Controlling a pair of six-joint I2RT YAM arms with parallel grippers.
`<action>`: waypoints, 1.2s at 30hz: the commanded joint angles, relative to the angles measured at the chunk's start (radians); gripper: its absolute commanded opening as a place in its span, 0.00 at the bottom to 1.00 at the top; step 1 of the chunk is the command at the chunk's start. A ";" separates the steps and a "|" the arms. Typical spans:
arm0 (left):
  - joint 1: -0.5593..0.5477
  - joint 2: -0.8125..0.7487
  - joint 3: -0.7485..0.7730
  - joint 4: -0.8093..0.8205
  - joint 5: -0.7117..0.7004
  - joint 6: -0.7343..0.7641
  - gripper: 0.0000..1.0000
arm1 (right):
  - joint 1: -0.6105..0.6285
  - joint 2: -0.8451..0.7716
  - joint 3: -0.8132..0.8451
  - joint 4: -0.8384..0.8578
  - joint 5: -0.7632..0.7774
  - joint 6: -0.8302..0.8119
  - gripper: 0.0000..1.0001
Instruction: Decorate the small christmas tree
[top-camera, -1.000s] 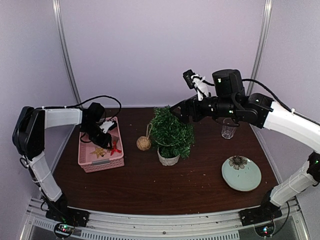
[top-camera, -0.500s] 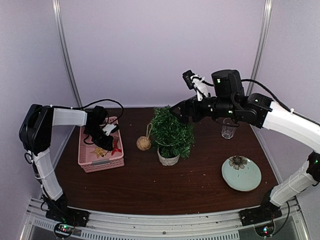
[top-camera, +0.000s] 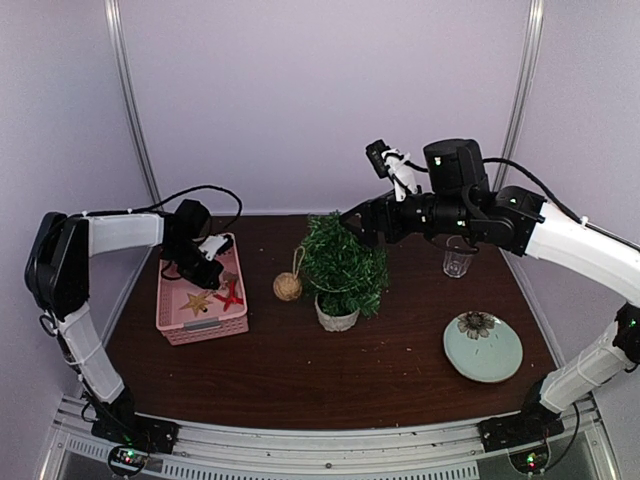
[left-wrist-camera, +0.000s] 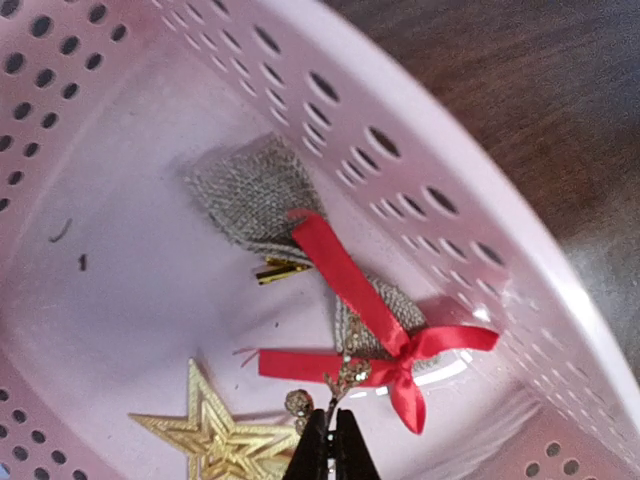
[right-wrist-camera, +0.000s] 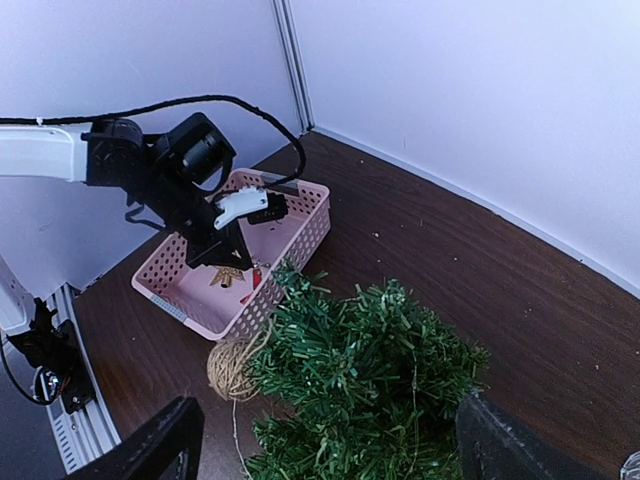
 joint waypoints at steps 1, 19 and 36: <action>0.011 -0.148 -0.004 -0.031 -0.030 -0.030 0.00 | -0.003 -0.003 0.019 0.008 -0.013 0.001 0.91; -0.242 -0.689 -0.081 0.077 0.530 -0.179 0.00 | 0.025 0.038 0.058 0.127 -0.464 -0.008 0.79; -0.506 -0.590 -0.010 0.305 0.585 -0.285 0.00 | 0.112 0.065 0.058 0.187 -0.643 0.057 0.49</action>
